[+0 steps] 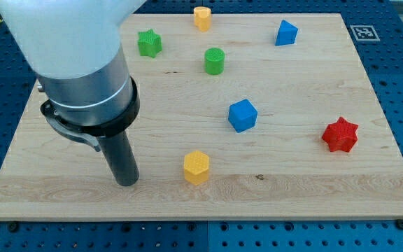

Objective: Move the yellow hexagon closer to the blue cube

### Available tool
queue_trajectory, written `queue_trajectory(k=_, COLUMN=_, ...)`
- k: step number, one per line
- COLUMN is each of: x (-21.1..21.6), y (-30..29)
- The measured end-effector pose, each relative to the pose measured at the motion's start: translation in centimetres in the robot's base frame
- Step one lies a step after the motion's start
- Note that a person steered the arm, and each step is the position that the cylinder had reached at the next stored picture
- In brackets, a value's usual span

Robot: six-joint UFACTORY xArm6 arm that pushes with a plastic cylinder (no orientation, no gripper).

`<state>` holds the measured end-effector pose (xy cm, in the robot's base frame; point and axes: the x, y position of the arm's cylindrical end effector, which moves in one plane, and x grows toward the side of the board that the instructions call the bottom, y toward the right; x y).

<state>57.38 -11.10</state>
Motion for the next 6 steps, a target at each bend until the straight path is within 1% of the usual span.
queue_trajectory(k=1, x=1.1, y=1.1)
queue_trajectory(k=2, x=3.5, y=2.7)
queue_trajectory(k=3, x=3.7, y=6.4)
queue_trajectory(k=4, x=2.4, y=8.1)
queue_trajectory(k=5, x=-0.2, y=7.9)
queue_trajectory(k=6, x=-0.7, y=7.3)
